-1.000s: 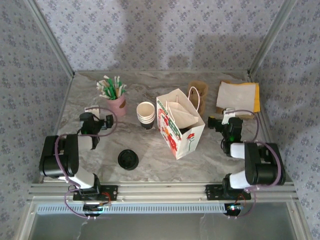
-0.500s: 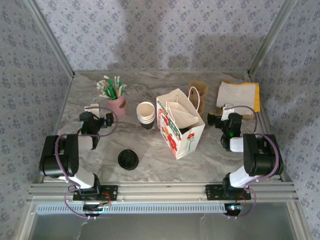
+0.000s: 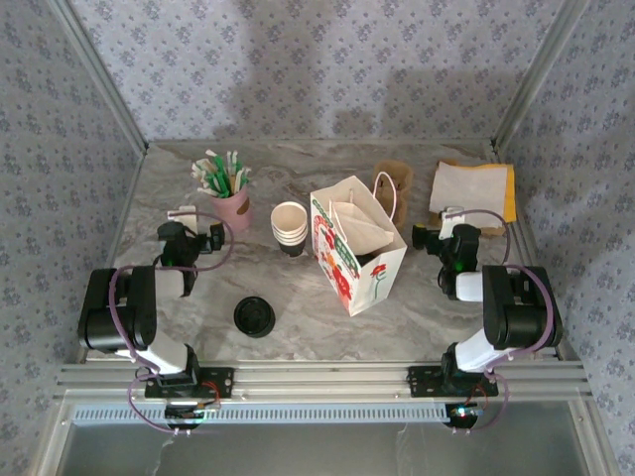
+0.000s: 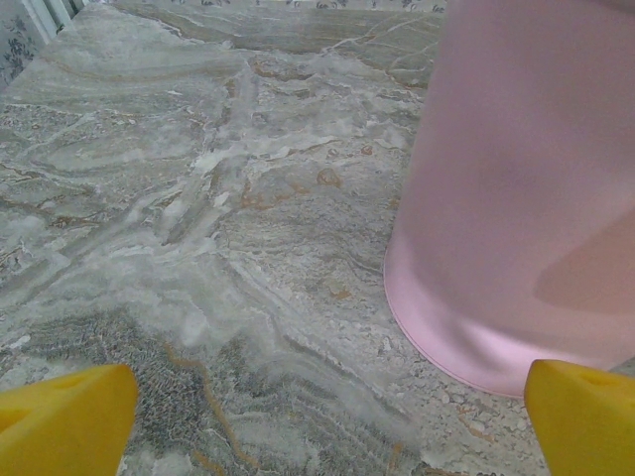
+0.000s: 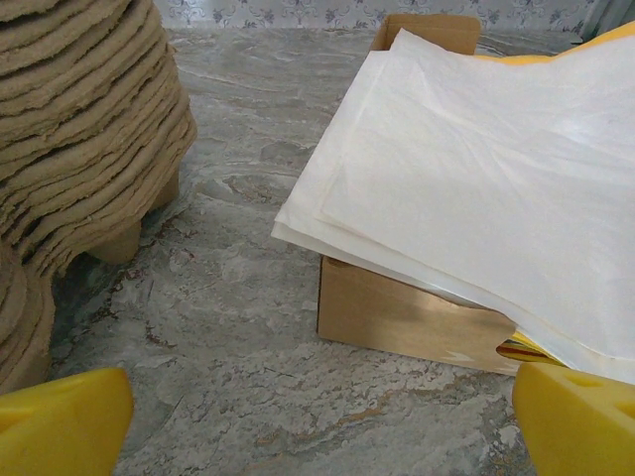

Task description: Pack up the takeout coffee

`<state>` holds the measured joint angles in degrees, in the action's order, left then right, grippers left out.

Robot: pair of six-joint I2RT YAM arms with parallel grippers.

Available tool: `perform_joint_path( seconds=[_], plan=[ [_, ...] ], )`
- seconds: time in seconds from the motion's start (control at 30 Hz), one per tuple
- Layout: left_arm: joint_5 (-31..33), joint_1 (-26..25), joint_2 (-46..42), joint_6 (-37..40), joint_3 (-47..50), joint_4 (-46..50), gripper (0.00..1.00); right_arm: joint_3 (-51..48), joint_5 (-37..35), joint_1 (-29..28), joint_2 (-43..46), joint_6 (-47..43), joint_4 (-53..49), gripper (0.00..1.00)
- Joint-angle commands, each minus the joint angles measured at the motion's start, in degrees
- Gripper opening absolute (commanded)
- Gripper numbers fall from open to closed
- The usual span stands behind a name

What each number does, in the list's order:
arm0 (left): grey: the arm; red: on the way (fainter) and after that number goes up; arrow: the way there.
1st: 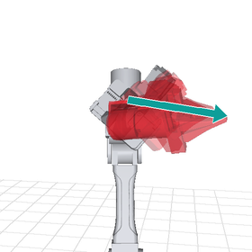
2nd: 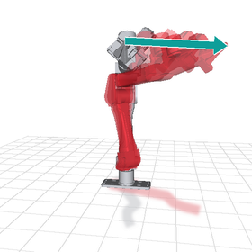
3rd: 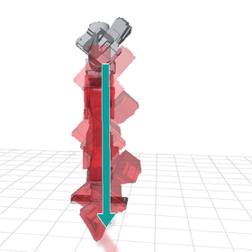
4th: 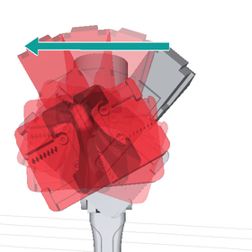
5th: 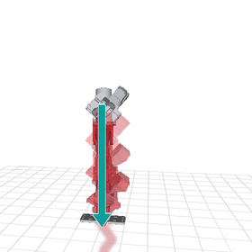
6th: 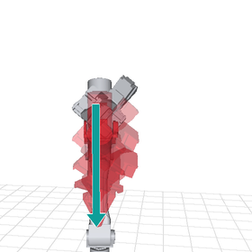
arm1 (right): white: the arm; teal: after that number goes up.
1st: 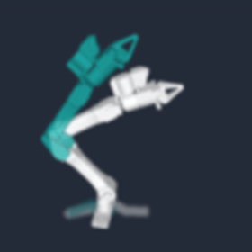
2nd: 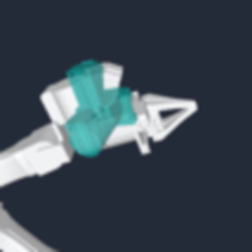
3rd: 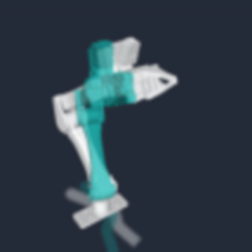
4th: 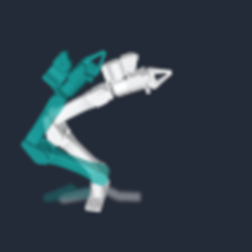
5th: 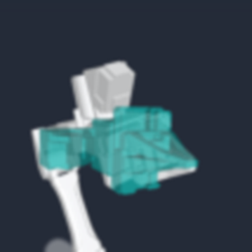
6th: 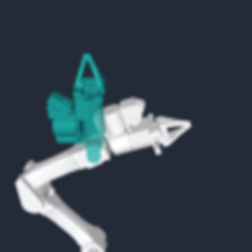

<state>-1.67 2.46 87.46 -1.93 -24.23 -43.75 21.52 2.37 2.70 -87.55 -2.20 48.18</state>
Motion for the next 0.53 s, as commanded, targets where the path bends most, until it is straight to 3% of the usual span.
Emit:
perform_joint_path(
  seconds=[0.0, 0.5],
  plan=[
    [0.44, -0.52, 0.52, 0.62, 0.41, -2.66, 1.00, 1.09, -0.52, 0.11, -0.43, 0.55, -0.81, 1.00],
    [0.44, -0.51, 0.52, 0.62, 0.39, -2.66, 1.00, 0.69, -0.45, 0.10, -0.32, 0.53, -0.28, 1.00]
  ],
)
